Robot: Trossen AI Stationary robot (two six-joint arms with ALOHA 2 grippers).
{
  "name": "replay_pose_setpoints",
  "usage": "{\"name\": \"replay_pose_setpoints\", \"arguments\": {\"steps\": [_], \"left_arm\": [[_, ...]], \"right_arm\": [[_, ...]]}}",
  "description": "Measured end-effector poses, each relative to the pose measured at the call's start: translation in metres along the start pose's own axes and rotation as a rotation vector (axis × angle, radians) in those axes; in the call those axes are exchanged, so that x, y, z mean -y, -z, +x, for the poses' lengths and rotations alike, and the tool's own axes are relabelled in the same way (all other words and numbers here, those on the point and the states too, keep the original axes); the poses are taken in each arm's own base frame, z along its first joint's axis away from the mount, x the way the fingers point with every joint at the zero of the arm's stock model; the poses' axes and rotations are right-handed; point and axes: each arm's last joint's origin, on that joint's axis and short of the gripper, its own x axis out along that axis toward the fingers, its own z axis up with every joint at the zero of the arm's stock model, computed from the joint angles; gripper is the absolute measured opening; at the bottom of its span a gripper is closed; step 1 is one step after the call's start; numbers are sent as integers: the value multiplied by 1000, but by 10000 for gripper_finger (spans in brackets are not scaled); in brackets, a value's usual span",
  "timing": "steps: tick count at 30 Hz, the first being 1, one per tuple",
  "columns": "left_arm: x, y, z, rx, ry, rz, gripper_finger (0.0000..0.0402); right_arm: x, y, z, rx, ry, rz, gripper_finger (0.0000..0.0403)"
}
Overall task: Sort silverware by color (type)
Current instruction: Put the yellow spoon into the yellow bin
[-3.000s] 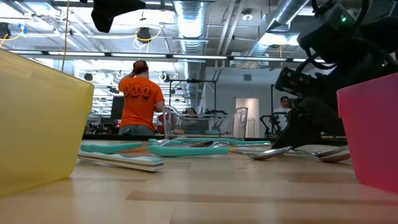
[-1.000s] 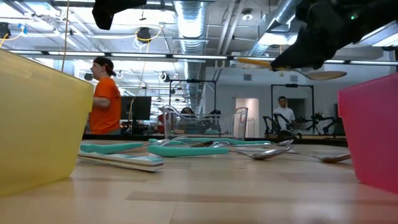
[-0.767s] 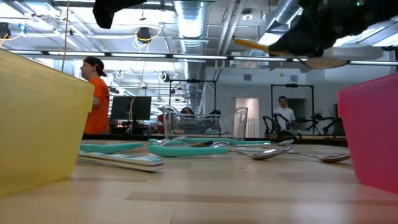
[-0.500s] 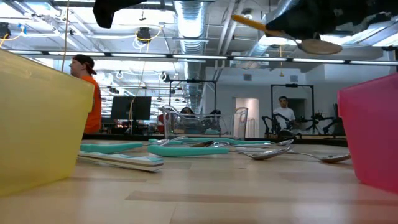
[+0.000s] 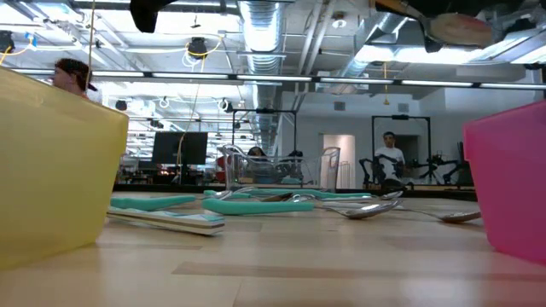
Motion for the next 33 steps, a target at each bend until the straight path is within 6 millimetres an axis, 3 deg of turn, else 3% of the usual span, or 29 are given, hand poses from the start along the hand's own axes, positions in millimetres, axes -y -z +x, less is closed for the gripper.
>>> {"name": "replay_pose_setpoints", "arguments": {"steps": [9, 21, 33], "left_arm": [[1, -4, 0, 37, 10, 51, 238], [-1, -17, -9, 99, 20, 29, 238], [-2, -23, -14, 127, 40, -27, 238]], "right_arm": [[-15, 14, 25, -21, -50, -34, 73], [-57, -11, 80, -54, -82, -202, 81], [-84, -11, 124, -109, -189, -251, 81]]}}
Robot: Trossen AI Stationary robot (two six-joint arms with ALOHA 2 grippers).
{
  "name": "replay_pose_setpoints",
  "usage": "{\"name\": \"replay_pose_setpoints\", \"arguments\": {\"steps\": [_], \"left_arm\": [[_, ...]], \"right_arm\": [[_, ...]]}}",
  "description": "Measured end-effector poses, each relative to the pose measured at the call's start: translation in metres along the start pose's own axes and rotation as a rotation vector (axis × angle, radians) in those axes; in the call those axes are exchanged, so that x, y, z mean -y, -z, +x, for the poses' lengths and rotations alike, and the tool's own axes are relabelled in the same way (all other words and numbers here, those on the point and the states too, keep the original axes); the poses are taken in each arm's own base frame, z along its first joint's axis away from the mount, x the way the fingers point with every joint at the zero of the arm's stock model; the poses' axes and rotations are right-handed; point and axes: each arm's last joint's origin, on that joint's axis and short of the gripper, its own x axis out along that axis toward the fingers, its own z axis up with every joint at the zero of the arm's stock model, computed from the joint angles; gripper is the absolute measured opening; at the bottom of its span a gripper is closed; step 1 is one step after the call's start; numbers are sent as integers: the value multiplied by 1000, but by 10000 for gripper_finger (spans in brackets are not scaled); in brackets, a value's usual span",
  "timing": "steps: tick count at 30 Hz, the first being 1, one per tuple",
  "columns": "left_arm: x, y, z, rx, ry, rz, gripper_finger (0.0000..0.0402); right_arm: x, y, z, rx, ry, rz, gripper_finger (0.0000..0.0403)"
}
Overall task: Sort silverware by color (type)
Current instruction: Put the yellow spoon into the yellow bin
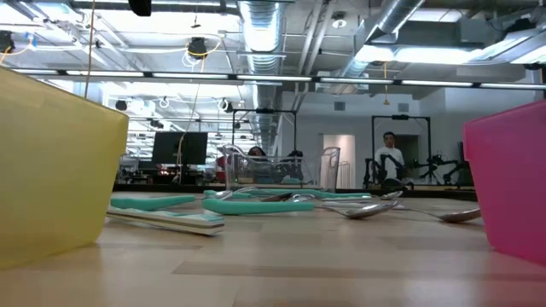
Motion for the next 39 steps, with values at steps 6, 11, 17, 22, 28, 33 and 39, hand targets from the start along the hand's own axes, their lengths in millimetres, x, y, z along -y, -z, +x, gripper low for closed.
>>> {"name": "replay_pose_setpoints", "arguments": {"steps": [6, 11, 17, 22, 28, 33, 39], "left_arm": [[-1, -2, 0, 25, -26, -38, 238], [-1, -4, -2, 31, -22, -102, 238], [-1, -6, -3, 36, -8, -144, 238], [-1, -6, -3, 41, -15, -171, 238], [-1, -6, -3, 40, -19, -178, 238], [-1, -6, -3, 41, -25, -178, 238], [-1, -6, -3, 42, -30, -174, 238]], "right_arm": [[-1, 2, 23, -11, -66, 5, 81], [-13, 6, 49, -14, -138, 5, 81], [-25, 15, 90, -32, -255, 6, 81], [-30, 17, 122, -75, -312, 2, 81], [-34, 21, 159, -67, -376, 16, 81], [-35, 36, 192, -60, -443, 78, 81], [-33, 74, 220, -213, -459, 131, 82]]}}
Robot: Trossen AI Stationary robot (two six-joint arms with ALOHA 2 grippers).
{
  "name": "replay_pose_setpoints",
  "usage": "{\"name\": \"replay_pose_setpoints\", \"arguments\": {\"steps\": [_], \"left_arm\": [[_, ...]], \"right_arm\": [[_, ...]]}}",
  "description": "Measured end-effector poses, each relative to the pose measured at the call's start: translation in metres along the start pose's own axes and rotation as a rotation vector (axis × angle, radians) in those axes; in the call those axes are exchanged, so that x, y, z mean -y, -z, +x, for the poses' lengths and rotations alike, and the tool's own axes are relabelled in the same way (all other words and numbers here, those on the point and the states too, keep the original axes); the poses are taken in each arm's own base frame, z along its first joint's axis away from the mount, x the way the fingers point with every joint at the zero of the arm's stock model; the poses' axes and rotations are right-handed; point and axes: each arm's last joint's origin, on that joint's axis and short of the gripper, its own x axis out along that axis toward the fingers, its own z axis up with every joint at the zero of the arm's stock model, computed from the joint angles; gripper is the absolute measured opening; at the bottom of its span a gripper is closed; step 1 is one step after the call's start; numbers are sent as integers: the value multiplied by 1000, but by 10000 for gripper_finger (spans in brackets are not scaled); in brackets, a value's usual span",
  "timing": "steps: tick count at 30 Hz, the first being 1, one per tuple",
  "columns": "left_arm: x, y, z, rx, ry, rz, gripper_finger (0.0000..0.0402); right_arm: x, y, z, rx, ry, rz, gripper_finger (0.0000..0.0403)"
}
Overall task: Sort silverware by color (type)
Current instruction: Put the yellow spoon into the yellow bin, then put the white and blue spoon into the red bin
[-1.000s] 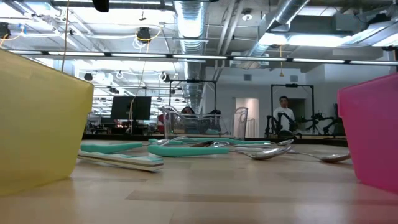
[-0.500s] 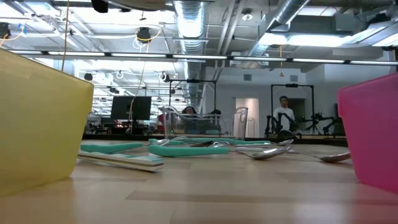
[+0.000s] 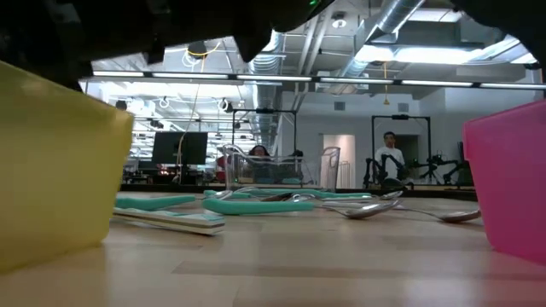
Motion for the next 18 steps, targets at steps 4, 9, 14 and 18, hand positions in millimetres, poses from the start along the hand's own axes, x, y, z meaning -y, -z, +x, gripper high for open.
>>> {"name": "replay_pose_setpoints", "arguments": {"steps": [4, 9, 14, 18], "left_arm": [[0, 1, 0, -5, -1, 5, 238], [-1, 1, 0, -13, -4, 10, 238], [0, 1, 0, -14, -3, 10, 238], [0, 2, 0, -14, -3, 10, 238]], "right_arm": [[4, 2, 3, -27, 7, 2, 82], [10, -1, 1, -14, 27, 2, 86], [17, -3, -1, -13, 48, 7, 108], [17, 0, -1, -46, 50, -13, 138]]}}
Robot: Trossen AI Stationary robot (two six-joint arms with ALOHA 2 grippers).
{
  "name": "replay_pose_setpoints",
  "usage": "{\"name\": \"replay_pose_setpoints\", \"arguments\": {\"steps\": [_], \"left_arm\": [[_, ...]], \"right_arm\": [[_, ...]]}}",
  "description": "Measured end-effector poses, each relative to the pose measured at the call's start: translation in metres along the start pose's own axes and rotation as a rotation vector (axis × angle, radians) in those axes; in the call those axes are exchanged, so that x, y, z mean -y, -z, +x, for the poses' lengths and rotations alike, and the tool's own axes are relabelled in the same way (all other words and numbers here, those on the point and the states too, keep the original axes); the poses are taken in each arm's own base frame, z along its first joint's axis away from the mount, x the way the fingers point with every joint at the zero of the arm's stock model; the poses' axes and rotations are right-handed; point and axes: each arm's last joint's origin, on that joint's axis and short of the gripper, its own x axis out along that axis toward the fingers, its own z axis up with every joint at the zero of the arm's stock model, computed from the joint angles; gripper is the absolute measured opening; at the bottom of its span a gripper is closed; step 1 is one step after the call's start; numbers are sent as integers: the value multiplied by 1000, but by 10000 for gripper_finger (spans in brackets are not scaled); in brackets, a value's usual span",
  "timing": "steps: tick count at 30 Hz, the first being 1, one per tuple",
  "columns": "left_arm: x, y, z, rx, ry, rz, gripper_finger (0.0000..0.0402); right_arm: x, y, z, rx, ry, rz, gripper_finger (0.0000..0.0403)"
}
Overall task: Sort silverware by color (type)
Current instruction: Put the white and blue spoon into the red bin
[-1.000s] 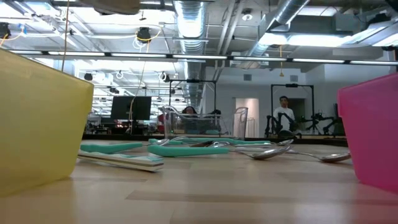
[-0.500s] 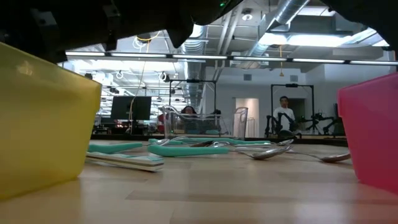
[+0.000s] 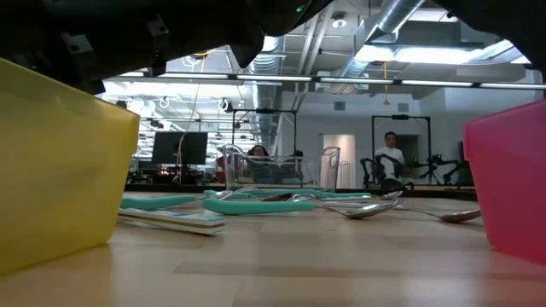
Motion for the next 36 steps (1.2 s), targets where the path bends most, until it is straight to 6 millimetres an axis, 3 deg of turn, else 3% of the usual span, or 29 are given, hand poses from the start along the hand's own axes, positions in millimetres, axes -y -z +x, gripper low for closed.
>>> {"name": "replay_pose_setpoints", "arguments": {"steps": [6, 10, 16, 19, 27, 30, 36], "left_arm": [[0, 0, 0, -1, 1, -11, 238], [0, 0, 0, -1, 1, -21, 238], [0, 0, 0, -3, 6, -25, 238], [1, 0, 0, -10, 24, -40, 238], [2, 1, 0, -28, 62, -38, 238], [2, 1, 0, -28, 62, -33, 238], [2, 1, 0, -22, 54, -21, 238]], "right_arm": [[-1, 0, -1, -12, 0, 1, 195], [-4, -13, -11, -22, 3, -22, 214], [-13, -52, -47, -64, 46, -142, 209], [-17, -62, -63, -127, 46, -223, 204], [-30, -84, -123, -367, 24, -276, 201], [-37, -95, -155, -453, 19, -264, 201], [-48, -126, -221, -462, 30, -250, 201]]}}
